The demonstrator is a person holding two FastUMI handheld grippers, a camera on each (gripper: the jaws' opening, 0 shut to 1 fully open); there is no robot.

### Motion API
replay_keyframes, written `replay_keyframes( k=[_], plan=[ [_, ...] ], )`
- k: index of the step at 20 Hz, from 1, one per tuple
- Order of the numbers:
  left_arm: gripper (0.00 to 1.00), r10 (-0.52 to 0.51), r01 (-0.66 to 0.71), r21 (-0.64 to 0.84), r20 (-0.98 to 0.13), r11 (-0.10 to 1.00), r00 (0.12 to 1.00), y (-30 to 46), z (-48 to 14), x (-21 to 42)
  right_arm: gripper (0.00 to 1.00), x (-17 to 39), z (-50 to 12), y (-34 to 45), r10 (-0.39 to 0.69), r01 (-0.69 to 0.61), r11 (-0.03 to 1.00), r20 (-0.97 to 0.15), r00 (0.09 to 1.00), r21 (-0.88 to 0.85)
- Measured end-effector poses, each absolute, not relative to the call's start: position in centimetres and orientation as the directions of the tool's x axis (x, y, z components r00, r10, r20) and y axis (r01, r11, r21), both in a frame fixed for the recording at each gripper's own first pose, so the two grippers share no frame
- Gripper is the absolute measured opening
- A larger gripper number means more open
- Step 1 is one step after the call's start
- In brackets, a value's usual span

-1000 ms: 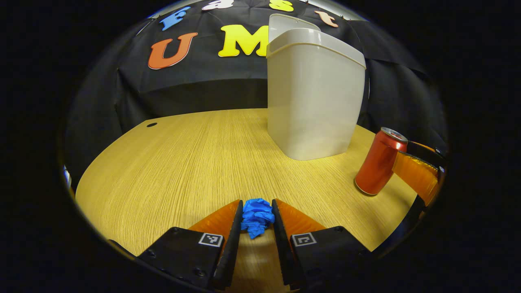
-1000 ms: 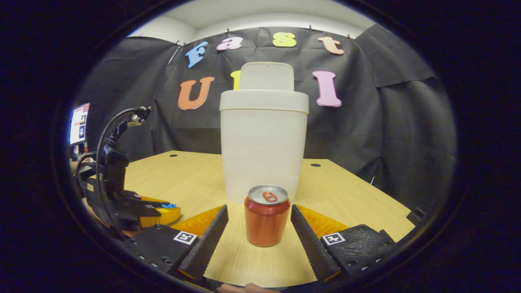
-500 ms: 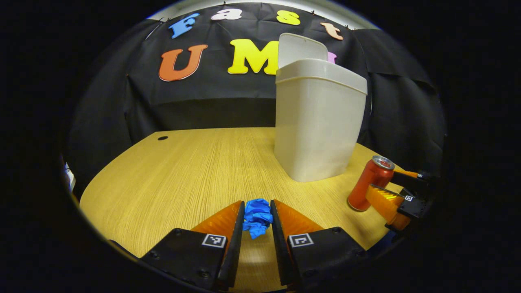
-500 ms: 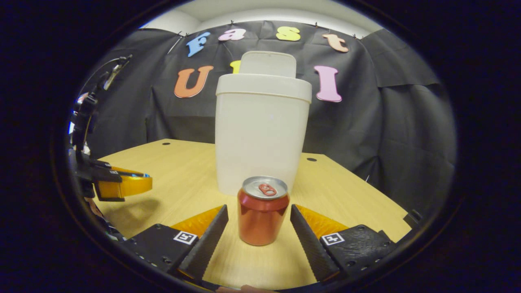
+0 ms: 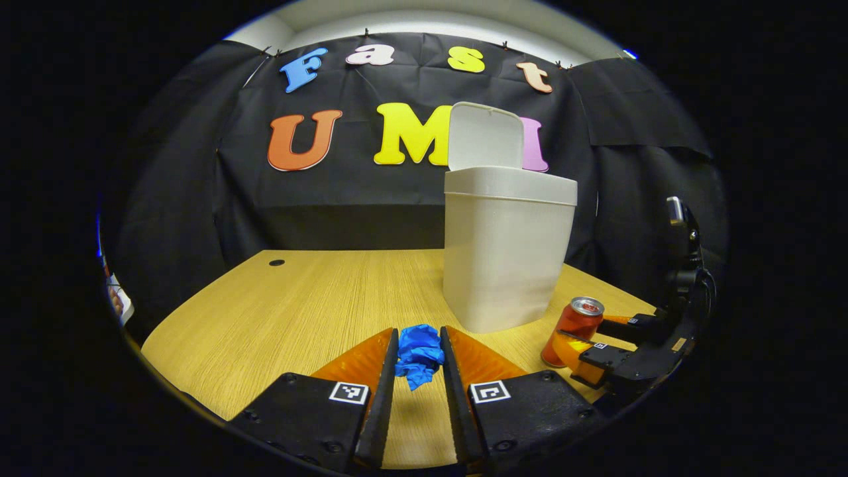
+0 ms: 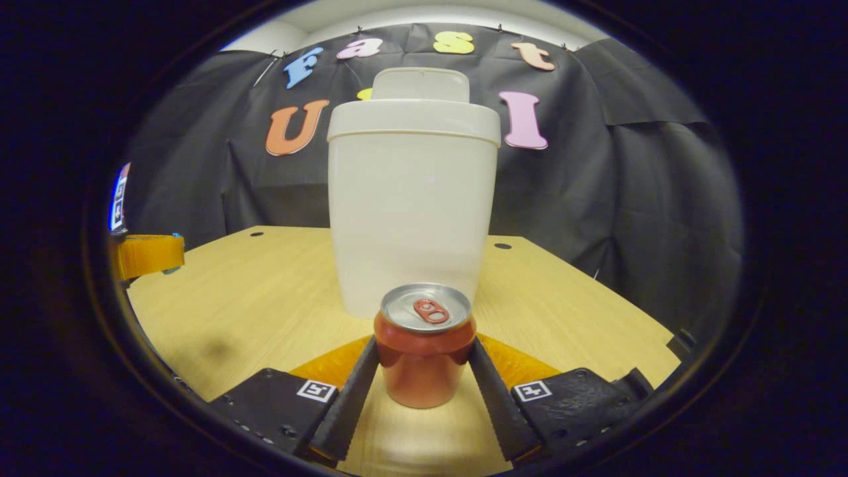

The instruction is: Press the lid of the desktop garbage bin to open it, pick up the crumpled paper on the desktop and throw it into the bin, then pick up the pop can on the desktop and drop it into the bin, and finally close the garbage bin lid.

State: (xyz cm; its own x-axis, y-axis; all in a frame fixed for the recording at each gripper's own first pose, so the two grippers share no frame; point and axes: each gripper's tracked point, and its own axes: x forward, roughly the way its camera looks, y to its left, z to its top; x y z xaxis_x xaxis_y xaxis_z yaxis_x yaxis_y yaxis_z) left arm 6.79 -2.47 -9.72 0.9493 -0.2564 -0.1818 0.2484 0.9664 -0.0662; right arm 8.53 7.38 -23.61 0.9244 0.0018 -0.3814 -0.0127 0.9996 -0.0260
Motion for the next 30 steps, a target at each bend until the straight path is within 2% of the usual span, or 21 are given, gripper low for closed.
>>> replay_keyframes(
  k=[6, 8, 12, 21, 26, 30],
  plan=[
    [0.42, -0.228, 0.223, -0.05, -0.129, 0.974, 0.965, -0.6, -7.5, 6.6, 0.79, 7.7, -21.8, 6.4, -0.01, 0.009, 1.0, -0.368, 0.93, -0.004],
    [0.42, -0.186, 0.179, -0.064, -0.114, 0.982, 0.976, 0.1, -6.5, 6.0, 0.79, 7.3, -20.3, 6.4, 0.011, -0.007, 1.0, -0.362, 0.932, 0.012],
    [0.42, -0.132, 0.125, -0.074, -0.107, 0.989, 0.985, 0.7, -6.3, 5.7, 0.79, 6.4, -15.5, 6.2, 0.049, -0.051, 0.999, -0.298, 0.953, 0.001],
    [0.42, -0.107, 0.099, -0.079, -0.095, 0.992, 0.99, -0.7, -4.5, 6.3, 0.78, 4.8, -7.4, 6.4, 0.137, -0.153, 0.984, -0.159, 0.978, -0.088],
    [0.41, -0.084, 0.081, -0.082, -0.031, 0.993, 0.996, -1.3, 0.4, 7.6, 0.79, 4.7, -7.1, 7.7, 0.207, -0.216, 0.975, -0.14, 0.968, -0.054],
    [0.41, -0.09, 0.091, -0.07, 0.023, 0.993, 0.996, -3.0, 5.1, 9.7, 0.79, 5.2, -8.1, 6.7, 0.198, -0.208, 0.977, -0.171, 0.965, -0.042]
  ],
)
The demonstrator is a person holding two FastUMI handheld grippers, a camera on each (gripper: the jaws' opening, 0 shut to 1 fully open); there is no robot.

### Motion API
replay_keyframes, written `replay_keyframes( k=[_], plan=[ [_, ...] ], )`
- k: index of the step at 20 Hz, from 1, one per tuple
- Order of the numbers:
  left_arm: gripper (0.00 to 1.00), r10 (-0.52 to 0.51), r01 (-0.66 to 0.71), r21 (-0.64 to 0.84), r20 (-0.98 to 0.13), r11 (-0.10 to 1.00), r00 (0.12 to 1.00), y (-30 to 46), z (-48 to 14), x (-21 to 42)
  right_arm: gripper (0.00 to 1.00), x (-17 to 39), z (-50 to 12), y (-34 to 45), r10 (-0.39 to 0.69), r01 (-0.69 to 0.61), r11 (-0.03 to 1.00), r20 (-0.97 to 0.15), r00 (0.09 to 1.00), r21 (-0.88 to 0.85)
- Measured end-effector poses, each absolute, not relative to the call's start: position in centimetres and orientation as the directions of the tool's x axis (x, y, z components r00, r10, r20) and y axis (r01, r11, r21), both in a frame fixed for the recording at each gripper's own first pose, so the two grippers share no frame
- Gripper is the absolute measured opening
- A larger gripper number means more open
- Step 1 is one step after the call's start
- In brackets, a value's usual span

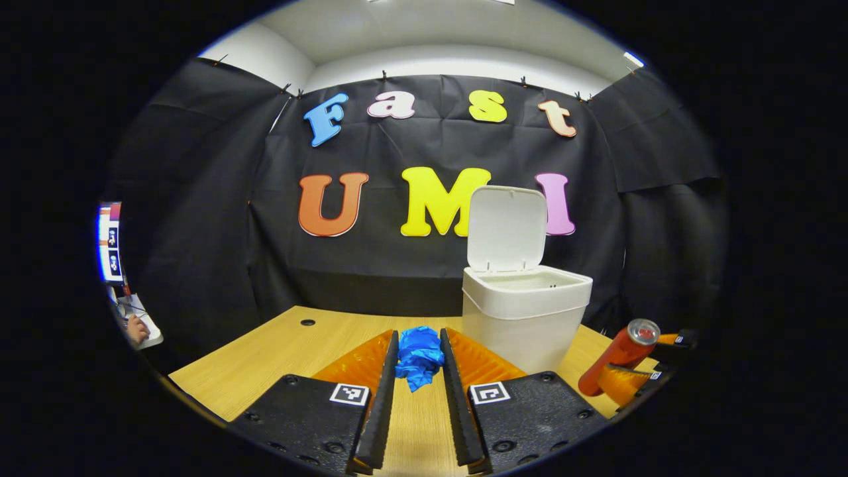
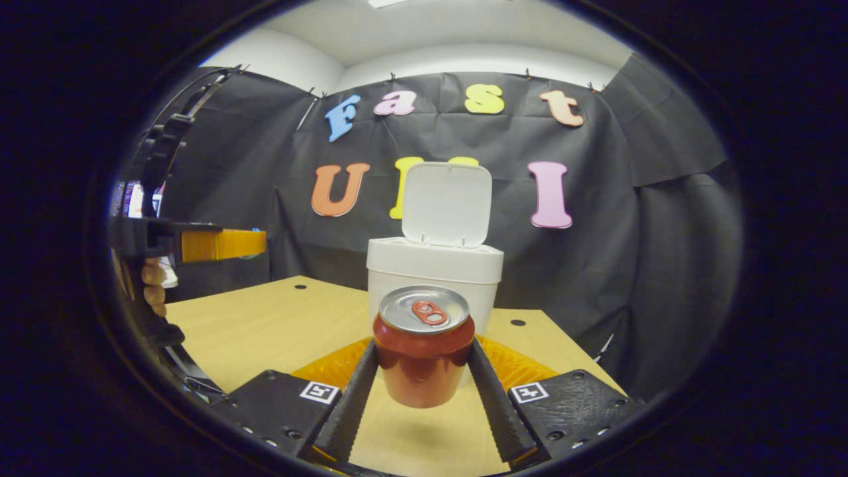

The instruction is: Press the lid of the desktop garbage bin to open it, pick up the crumpled paper on the desktop and throw it into the bin, then pick up the pop can on the desktop and drop it into the bin, and finally close the garbage bin lid.

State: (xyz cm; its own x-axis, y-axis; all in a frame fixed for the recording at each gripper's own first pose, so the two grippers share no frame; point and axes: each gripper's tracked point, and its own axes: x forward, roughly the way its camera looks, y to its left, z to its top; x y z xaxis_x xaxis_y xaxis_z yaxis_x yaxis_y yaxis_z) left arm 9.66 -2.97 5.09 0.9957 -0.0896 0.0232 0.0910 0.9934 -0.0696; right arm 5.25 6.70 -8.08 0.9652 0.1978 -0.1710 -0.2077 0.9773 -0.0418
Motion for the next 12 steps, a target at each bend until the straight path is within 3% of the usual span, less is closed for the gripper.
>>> replay_keyframes(
  k=[5, 12],
  plan=[
    [0.41, -0.166, 0.172, -0.102, 0.067, 0.98, 0.984, -7.7, 10.9, 13.9, 0.79, 6.2, -8.1, 4.3, 0.154, -0.16, 0.987, -0.177, 0.972, -0.021],
    [0.41, -0.278, 0.281, -0.014, 0.098, 0.96, 0.956, -15.6, 14.3, 20.6, 0.78, 7.2, -7.7, 1.2, 0.095, -0.092, 0.996, -0.177, 0.98, 0.02]
  ],
)
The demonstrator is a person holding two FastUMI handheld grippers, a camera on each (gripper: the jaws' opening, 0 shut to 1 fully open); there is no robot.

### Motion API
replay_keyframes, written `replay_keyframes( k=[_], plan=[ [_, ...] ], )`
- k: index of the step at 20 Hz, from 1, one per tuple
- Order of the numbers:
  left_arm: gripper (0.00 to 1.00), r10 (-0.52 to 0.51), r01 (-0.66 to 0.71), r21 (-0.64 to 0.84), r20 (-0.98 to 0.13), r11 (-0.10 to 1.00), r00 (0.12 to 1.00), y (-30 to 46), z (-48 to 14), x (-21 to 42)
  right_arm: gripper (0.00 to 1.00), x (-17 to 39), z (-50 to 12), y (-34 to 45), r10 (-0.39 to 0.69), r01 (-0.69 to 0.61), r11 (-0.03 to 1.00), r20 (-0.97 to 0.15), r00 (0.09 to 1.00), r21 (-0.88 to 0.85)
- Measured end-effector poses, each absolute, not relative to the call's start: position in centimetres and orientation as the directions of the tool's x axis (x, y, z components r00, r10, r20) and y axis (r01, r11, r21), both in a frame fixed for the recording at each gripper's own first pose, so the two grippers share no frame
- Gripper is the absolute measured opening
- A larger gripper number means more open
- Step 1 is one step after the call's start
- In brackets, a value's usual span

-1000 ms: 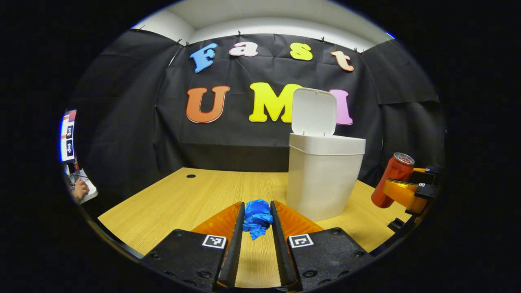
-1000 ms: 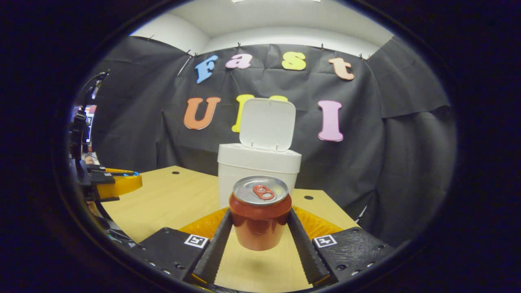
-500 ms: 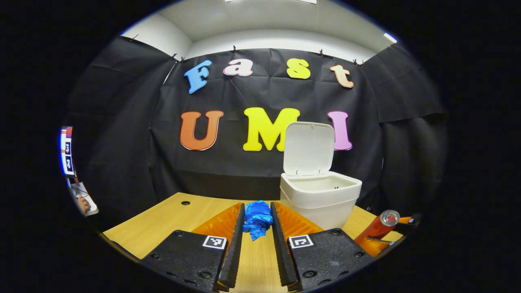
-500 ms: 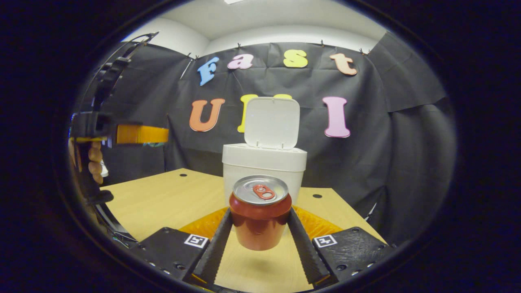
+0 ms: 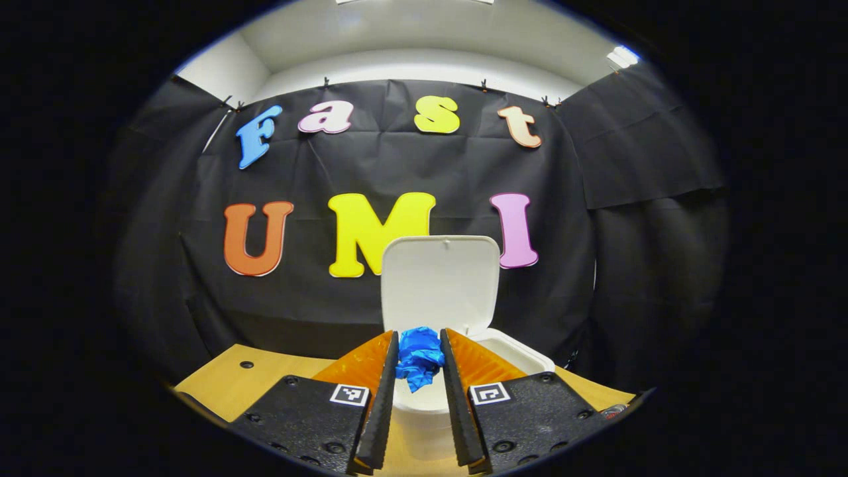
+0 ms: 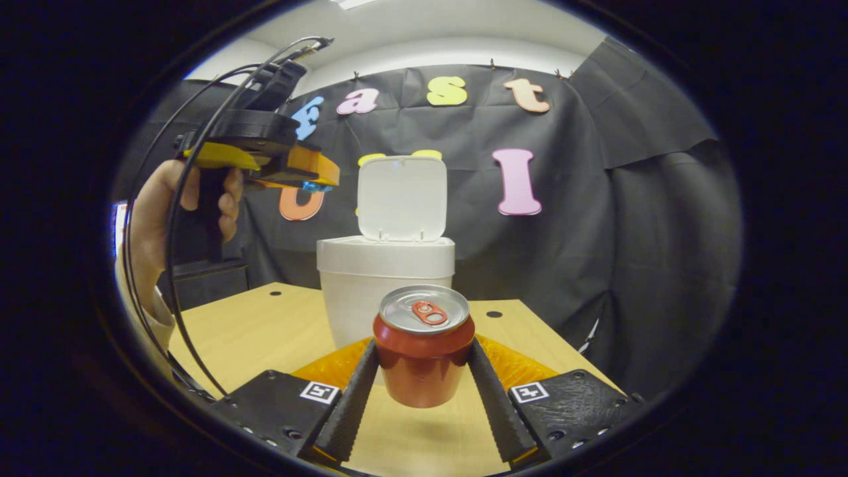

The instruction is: Press the lid of the desktop garbage bin to open it, pick up the crumpled paper on the desktop and throw it into the bin, then pick up the pop can on the desktop and drop it into the bin, and finally close the garbage bin lid.

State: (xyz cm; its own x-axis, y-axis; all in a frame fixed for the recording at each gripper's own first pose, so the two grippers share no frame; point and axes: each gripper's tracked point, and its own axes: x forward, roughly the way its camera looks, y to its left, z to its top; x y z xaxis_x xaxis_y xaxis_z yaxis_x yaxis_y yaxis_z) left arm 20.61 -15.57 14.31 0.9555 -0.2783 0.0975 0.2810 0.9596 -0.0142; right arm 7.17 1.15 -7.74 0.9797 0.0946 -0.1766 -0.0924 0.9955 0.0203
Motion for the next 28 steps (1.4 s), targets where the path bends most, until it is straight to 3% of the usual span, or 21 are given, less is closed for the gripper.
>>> replay_keyframes(
  k=[7, 8, 9, 10, 12, 17, 19, 22, 28],
  plan=[
    [0.42, -0.356, 0.358, -0.066, 0.046, 0.931, 0.934, -20.1, 11.3, 24.1, 0.79, 7.9, -8.3, -0.9, 0.066, -0.053, 0.996, -0.198, 0.978, 0.073],
    [0.48, -0.361, 0.363, -0.062, 0.036, 0.93, 0.932, -20.5, 10.8, 24.2, 0.79, 7.9, -8.3, -1.0, 0.066, -0.053, 0.996, -0.199, 0.978, 0.069],
    [0.42, -0.364, 0.365, -0.056, 0.029, 0.929, 0.931, -20.8, 10.3, 24.4, 0.78, 7.9, -8.1, -1.2, 0.059, -0.047, 0.997, -0.196, 0.979, 0.065],
    [0.48, -0.369, 0.369, -0.047, 0.023, 0.928, 0.929, -21.2, 9.8, 24.5, 0.78, 7.9, -7.9, -1.4, 0.05, -0.038, 0.997, -0.191, 0.98, 0.065],
    [0.44, -0.376, 0.377, -0.023, 0.025, 0.926, 0.926, -21.7, 9.4, 24.6, 0.78, 8.0, -7.9, -1.5, 0.044, -0.032, 0.997, -0.188, 0.981, 0.063],
    [0.45, -0.372, 0.372, -0.006, 0.045, 0.928, 0.927, -22.3, 9.7, 24.5, 0.78, 8.0, -7.6, -1.8, 0.034, -0.022, 0.998, -0.189, 0.981, 0.062],
    [0.5, -0.338, 0.338, -0.006, 0.022, 0.941, 0.941, -21.9, 9.1, 24.7, 0.78, 8.1, -7.3, -2.0, 0.03, -0.02, 0.998, -0.178, 0.984, 0.055],
    [1.0, -0.326, 0.326, -0.034, 0.007, 0.945, 0.945, -21.7, 8.7, 23.9, 0.78, 7.8, -6.9, -2.3, 0.01, -0.004, 0.999, -0.163, 0.987, 0.037],
    [0.99, -0.281, 0.282, -0.007, 0.081, 0.959, 0.956, -17.7, 9.7, 18.8, 0.79, 7.5, -6.6, -2.0, 0.0, 0.008, 0.998, -0.143, 0.99, 0.057]
  ],
)
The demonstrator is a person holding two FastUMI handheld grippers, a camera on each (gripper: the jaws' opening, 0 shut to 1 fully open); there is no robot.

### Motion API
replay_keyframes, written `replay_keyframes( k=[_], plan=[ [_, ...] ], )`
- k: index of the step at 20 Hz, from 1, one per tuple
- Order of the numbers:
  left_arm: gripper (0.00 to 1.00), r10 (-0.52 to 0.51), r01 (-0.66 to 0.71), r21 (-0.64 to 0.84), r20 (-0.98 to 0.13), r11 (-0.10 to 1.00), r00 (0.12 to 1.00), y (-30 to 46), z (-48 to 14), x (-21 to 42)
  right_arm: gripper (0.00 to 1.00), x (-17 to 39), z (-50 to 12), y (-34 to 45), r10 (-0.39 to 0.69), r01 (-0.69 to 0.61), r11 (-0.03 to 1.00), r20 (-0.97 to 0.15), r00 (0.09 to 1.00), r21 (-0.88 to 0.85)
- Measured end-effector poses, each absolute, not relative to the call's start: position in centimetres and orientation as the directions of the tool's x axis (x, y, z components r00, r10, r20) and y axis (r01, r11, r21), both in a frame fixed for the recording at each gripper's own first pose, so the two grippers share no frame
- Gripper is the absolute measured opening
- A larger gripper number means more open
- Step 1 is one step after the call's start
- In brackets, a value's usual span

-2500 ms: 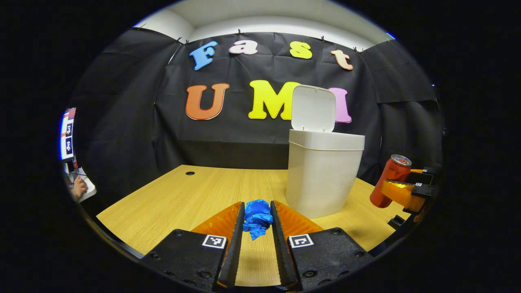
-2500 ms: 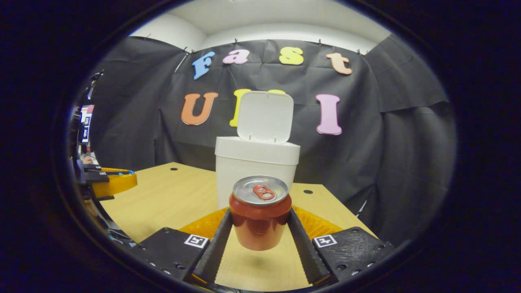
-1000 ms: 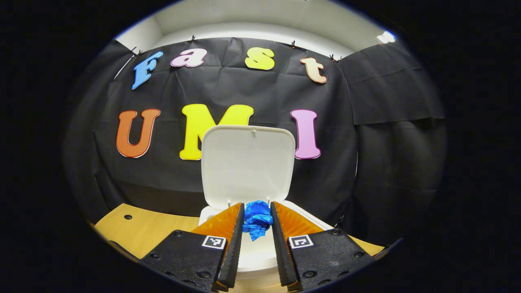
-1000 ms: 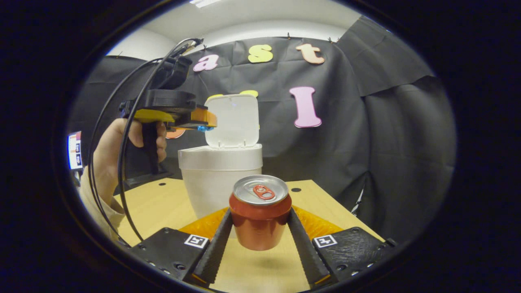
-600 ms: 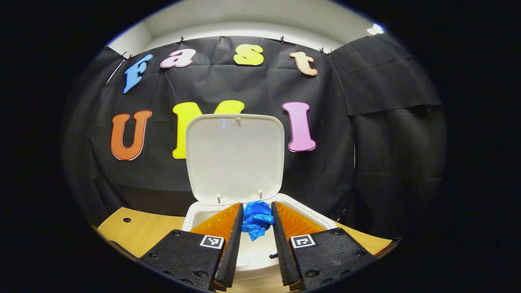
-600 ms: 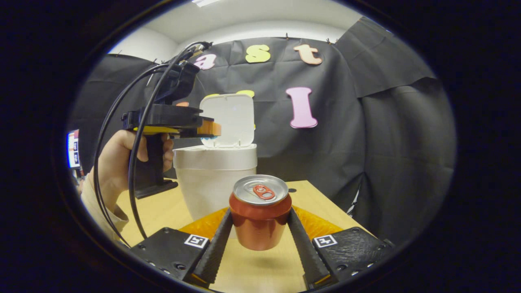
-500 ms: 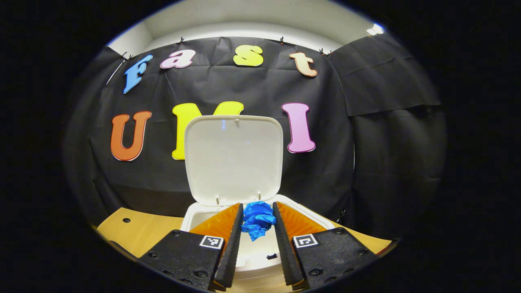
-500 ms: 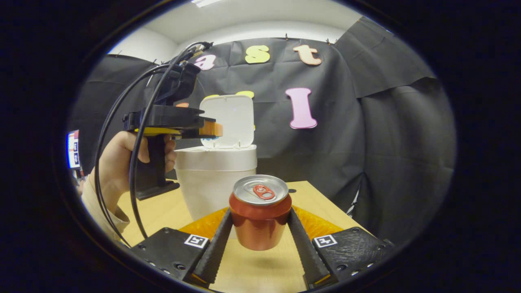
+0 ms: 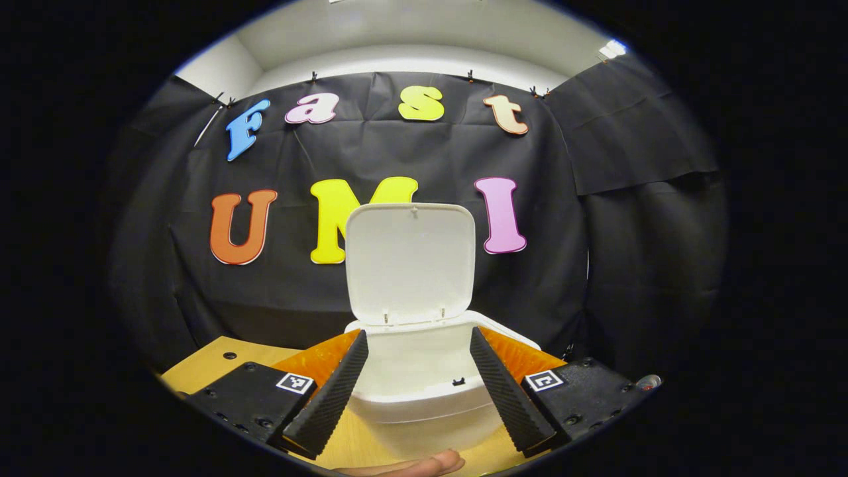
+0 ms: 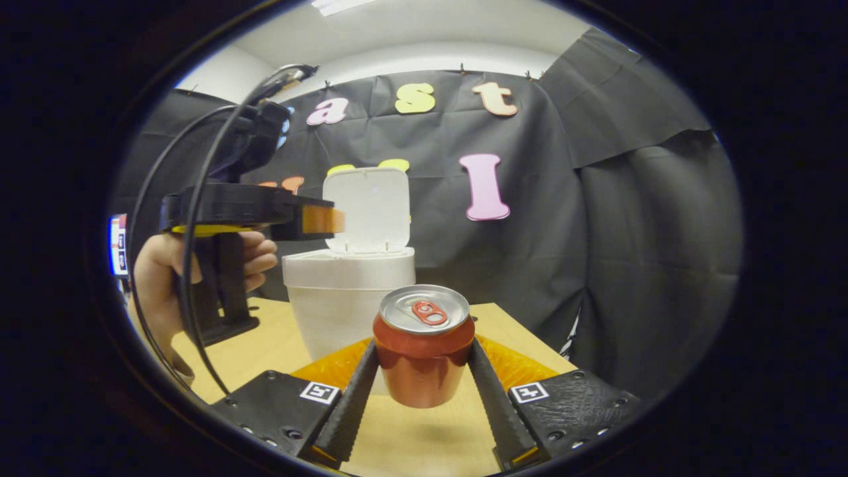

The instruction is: Press the lid of the desktop garbage bin to open it, pick up the crumpled paper on the desktop and throw it into the bin, then pick up the pop can on the desktop and drop it into the bin, and finally close the garbage bin lid.

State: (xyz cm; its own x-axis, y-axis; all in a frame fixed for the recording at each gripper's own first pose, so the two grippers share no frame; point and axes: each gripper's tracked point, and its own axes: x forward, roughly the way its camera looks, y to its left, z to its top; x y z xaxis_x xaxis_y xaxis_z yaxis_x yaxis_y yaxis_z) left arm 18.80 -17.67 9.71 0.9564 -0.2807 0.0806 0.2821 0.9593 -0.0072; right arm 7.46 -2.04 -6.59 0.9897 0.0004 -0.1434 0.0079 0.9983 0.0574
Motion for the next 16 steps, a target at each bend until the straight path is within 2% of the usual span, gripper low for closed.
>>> replay_keyframes(
  k=[5, 10, 16],
  plan=[
    [0.99, -0.275, 0.278, -0.018, 0.1, 0.96, 0.956, -13.9, 9.2, 14.8, 0.78, 6.3, -7.4, -0.9, -0.013, 0.017, 0.999, -0.148, 0.989, 0.028],
    [1.0, -0.261, 0.265, -0.019, 0.13, 0.964, 0.957, -10.3, 7.8, 10.9, 0.78, 5.6, -9.8, -1.0, -0.039, 0.044, 0.999, -0.205, 0.978, 0.016],
    [1.0, -0.167, 0.168, -0.012, 0.068, 0.986, 0.984, -5.4, 4.1, 8.2, 0.78, 3.8, -6.4, 0.0, -0.042, 0.033, 0.997, -0.138, 0.99, -0.072]
  ],
)
